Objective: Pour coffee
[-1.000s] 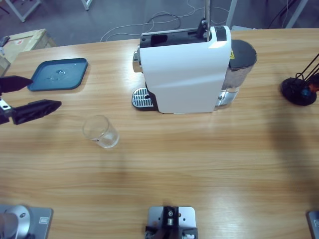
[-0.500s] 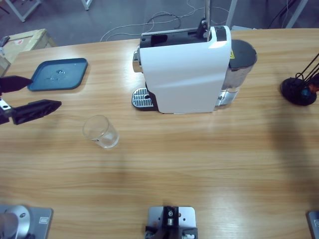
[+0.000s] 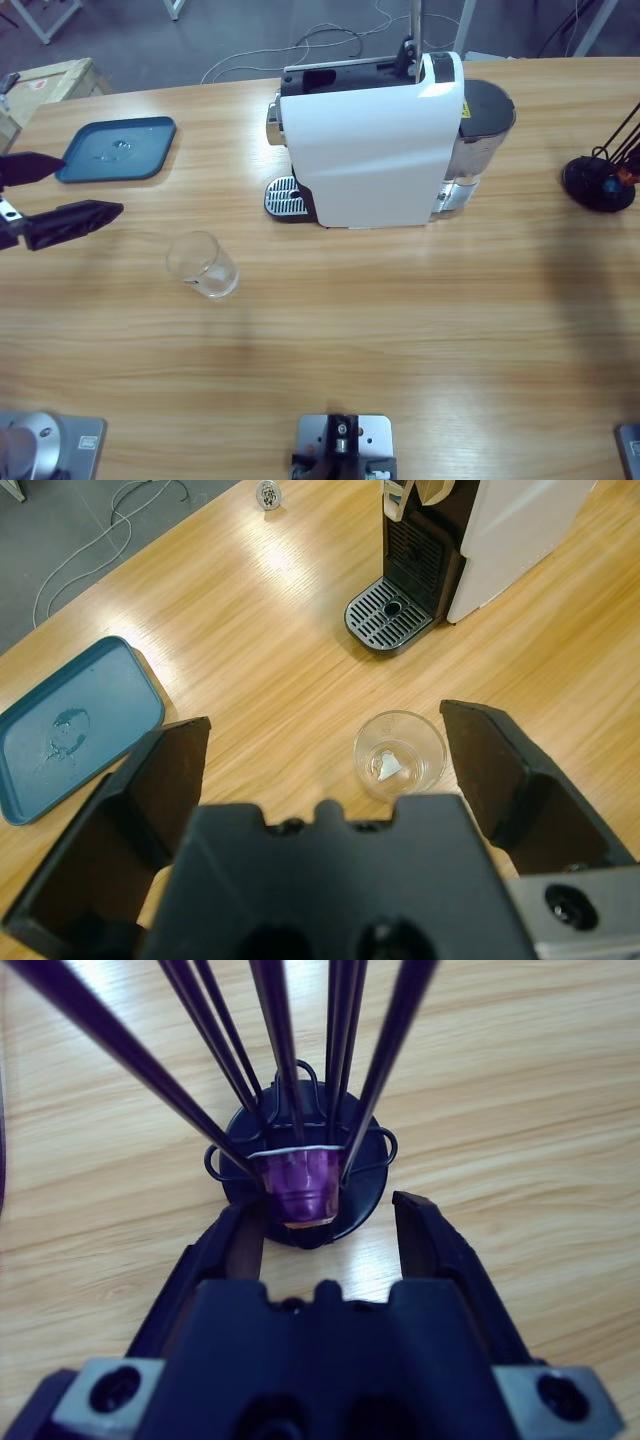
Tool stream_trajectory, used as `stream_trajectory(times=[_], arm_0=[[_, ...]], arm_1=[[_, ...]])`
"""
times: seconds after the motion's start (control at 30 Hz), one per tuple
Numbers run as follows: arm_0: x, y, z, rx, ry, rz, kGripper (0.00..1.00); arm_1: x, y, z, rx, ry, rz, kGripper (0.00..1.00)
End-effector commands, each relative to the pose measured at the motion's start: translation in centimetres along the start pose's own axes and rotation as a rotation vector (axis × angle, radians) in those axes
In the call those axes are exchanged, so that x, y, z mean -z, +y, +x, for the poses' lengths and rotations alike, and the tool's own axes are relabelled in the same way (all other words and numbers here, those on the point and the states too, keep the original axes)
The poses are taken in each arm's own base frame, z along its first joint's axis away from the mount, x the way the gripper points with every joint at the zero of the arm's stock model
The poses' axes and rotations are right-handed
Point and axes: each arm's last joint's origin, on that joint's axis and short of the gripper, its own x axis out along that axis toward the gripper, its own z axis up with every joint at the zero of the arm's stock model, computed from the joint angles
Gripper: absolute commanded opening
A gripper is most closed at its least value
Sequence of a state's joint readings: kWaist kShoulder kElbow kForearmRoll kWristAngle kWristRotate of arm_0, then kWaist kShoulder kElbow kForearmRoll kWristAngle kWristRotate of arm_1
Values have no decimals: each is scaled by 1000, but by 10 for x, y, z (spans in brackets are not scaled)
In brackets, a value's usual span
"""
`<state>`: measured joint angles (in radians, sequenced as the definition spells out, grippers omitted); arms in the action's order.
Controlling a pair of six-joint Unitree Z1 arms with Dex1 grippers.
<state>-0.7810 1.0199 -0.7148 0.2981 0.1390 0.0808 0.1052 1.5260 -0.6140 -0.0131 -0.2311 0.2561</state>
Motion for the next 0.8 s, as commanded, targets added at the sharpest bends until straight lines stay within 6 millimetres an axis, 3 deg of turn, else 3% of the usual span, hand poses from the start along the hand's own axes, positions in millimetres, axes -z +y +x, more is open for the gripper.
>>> stream_trajectory(times=[0.03,0.13,0.47,0.5,0.57,0.8], arm_0=[[12,-4,8,20,64,13,991],[13,-4,7,19,64,13,991],[13,-4,7,20,64,13,991],[13,-4,8,21,65,12,991],[14,-4,8,21,67,12,991],[14,-4,7,21,64,10,991]], arm_1=[[0,5,6,-23,29,-30,420],[0,3,10,-21,36,-26,296],[-2,4,18,-24,44,-20,294],[-2,4,18,-24,44,-20,259],[-1,3,19,-18,48,-20,64],[-3,2,11,-22,17,-24,0]])
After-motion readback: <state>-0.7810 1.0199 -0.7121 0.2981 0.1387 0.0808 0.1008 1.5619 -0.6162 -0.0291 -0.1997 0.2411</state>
